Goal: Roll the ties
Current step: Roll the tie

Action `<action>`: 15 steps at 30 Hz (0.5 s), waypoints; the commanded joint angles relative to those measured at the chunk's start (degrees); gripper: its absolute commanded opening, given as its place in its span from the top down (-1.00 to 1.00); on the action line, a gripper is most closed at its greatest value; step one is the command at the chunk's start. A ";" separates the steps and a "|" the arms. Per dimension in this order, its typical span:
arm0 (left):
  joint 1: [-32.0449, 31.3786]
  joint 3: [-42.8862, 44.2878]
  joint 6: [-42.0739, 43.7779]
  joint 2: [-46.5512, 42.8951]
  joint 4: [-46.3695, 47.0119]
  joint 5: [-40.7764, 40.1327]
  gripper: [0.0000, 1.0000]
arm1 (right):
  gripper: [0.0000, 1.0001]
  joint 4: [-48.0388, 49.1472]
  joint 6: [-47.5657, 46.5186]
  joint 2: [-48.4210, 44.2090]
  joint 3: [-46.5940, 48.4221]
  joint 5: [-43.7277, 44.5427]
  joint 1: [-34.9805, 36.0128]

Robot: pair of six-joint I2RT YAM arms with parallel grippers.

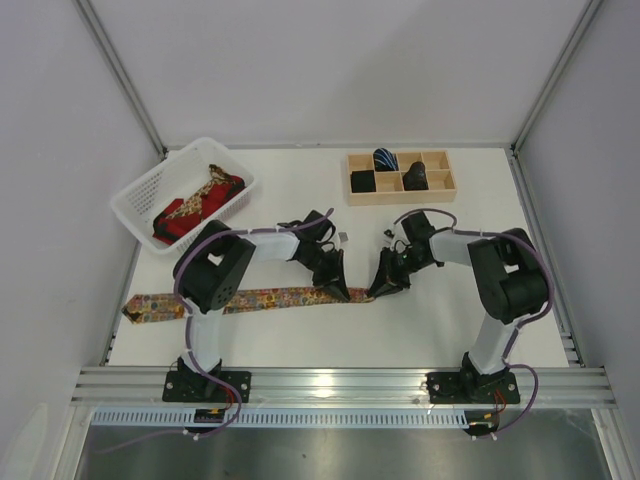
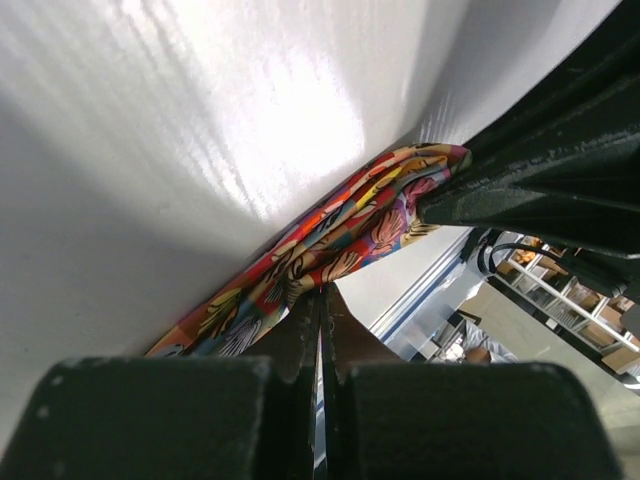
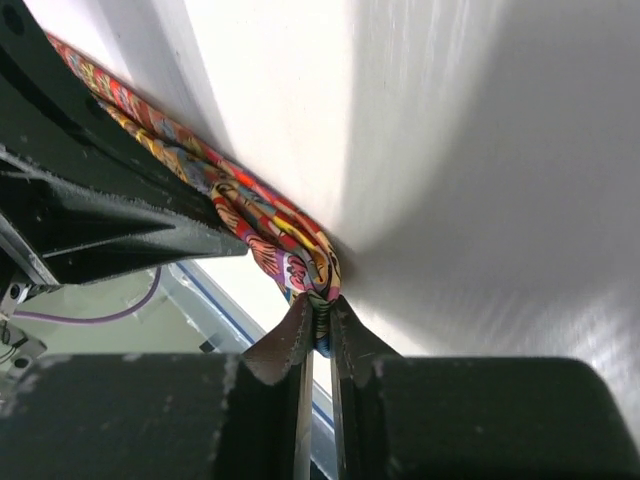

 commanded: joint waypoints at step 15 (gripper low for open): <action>-2.89 6.52 0.75 5.34 -0.96 -0.90 0.98 | 1.00 -14.12 1.33 -7.40 8.71 7.67 3.45</action>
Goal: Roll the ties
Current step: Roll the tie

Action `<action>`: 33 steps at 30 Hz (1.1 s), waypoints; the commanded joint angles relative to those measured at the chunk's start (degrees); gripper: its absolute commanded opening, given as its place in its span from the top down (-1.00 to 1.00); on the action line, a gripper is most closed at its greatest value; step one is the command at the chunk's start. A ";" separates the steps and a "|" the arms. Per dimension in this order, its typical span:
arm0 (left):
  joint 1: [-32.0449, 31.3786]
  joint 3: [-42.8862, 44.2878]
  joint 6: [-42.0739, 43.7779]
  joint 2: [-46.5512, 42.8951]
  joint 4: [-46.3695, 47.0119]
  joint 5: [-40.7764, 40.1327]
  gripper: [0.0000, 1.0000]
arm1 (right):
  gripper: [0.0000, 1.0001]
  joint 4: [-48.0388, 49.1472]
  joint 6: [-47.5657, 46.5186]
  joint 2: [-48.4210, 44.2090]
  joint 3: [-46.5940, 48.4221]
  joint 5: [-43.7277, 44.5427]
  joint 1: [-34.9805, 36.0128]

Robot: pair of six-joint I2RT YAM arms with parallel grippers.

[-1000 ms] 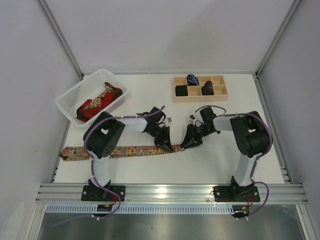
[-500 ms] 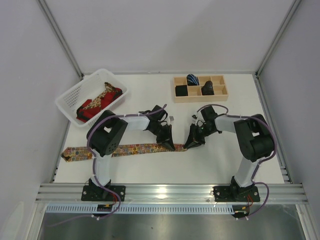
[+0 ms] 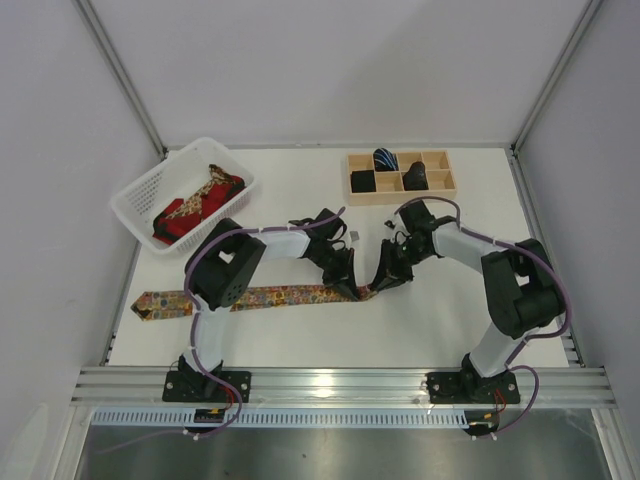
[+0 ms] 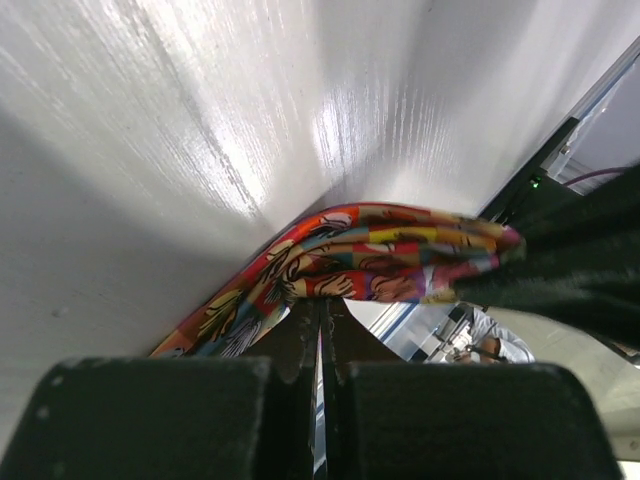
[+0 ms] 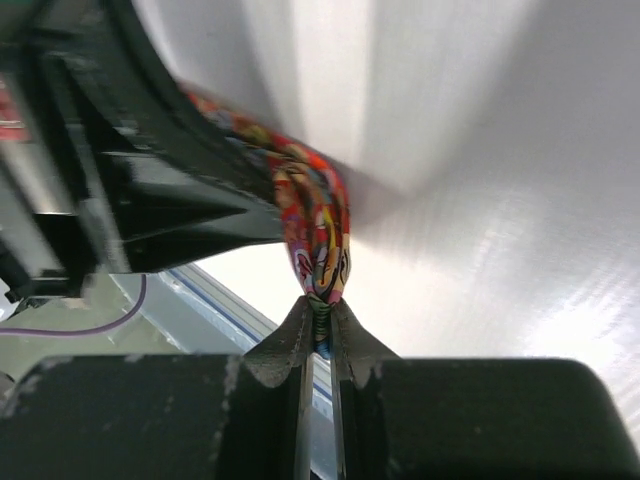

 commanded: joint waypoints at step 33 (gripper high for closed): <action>0.88 -6.04 5.89 -14.02 -4.75 -12.36 0.87 | 1.00 -5.97 7.62 2.79 11.18 7.73 8.12</action>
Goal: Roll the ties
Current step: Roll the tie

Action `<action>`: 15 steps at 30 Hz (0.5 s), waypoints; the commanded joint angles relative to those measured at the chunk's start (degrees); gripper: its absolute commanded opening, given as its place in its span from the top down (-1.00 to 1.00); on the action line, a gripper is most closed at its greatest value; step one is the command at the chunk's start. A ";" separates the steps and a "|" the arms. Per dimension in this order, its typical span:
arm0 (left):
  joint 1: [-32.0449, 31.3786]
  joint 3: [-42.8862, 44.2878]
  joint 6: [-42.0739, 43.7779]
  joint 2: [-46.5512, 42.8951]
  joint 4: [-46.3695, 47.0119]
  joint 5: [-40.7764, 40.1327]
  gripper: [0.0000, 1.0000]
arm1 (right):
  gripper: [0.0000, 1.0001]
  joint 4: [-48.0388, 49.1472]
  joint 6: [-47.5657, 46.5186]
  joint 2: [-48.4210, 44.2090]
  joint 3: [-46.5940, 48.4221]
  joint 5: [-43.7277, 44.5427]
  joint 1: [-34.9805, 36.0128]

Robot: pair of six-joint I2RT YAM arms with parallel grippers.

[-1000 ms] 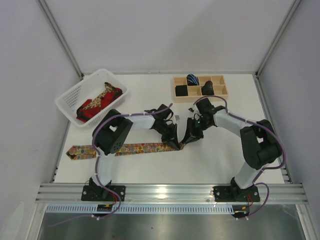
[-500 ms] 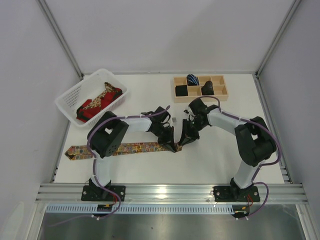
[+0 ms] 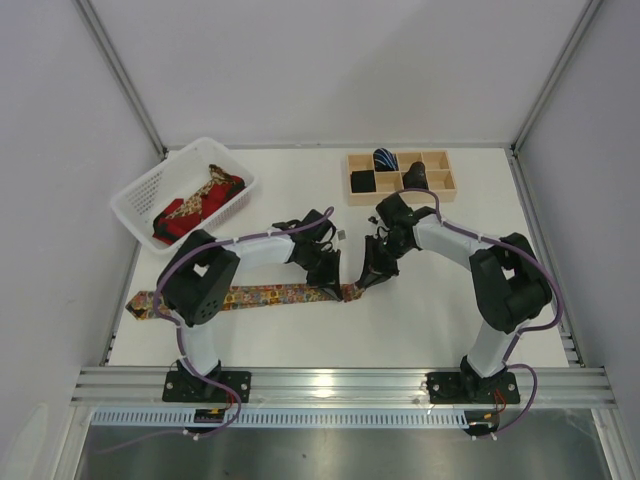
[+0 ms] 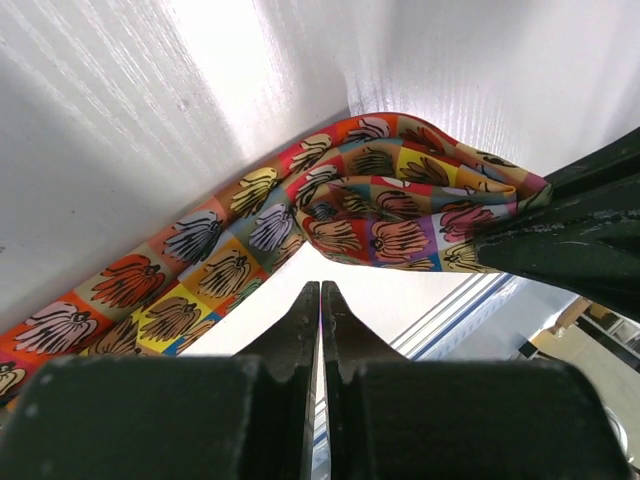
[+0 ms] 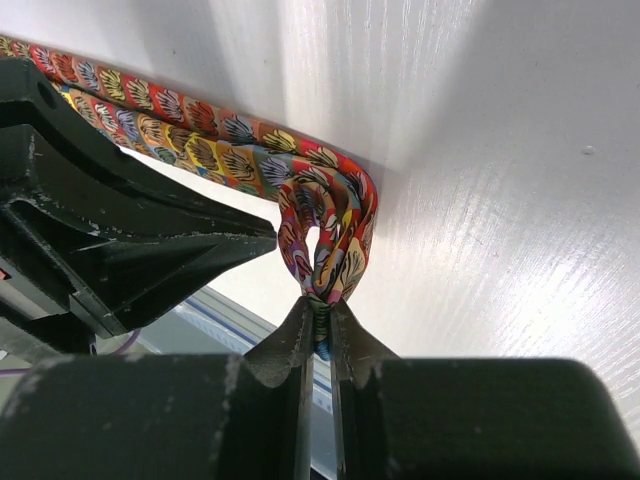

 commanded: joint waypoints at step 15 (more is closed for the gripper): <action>1.63 9.60 1.43 7.70 -0.18 1.51 0.92 | 1.00 2.97 4.42 -1.19 0.34 -3.13 -0.08</action>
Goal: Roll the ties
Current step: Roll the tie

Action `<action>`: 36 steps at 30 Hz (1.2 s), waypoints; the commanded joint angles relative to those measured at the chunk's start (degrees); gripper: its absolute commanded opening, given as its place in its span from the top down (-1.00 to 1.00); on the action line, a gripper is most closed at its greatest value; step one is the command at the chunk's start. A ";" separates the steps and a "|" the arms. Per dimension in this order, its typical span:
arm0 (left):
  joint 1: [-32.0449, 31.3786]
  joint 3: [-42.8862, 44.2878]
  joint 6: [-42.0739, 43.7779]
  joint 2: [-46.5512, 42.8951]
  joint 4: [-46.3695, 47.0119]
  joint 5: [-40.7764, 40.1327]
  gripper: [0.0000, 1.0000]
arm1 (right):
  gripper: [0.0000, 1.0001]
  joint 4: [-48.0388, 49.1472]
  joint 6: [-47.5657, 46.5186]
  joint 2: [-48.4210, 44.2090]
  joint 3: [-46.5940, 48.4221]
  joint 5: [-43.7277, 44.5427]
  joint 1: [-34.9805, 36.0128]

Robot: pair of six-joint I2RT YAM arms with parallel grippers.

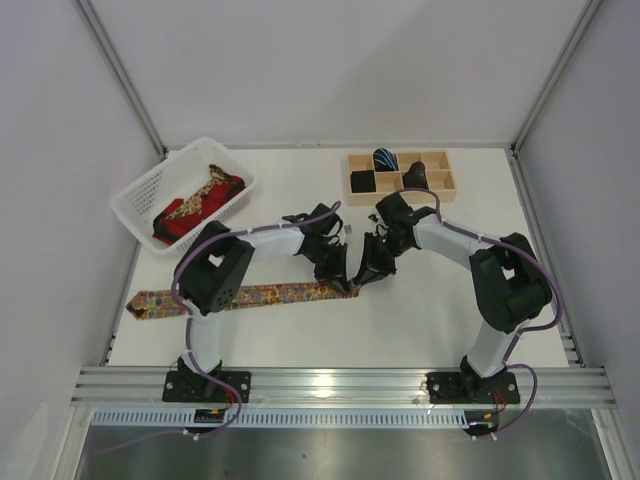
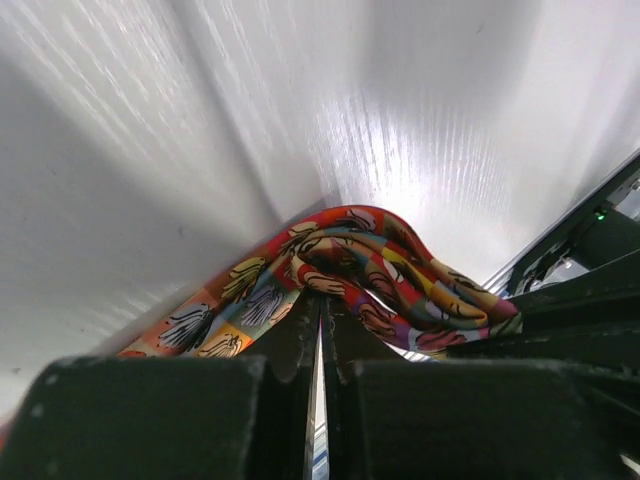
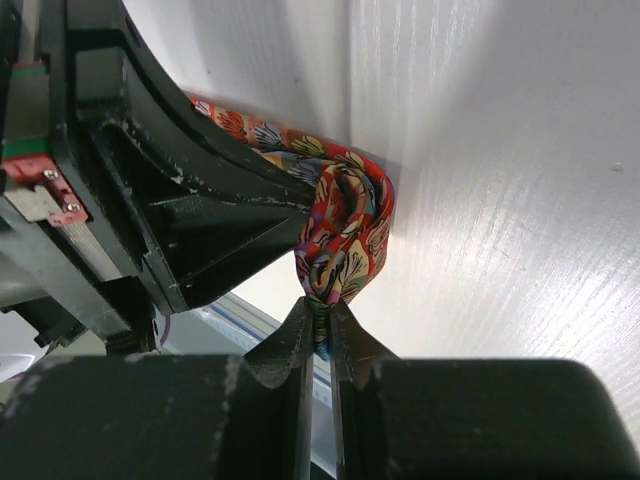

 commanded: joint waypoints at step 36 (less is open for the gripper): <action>3.34 -5.43 3.63 -8.63 -4.48 -7.56 0.73 | 1.00 -3.92 6.20 8.21 11.43 3.10 5.22</action>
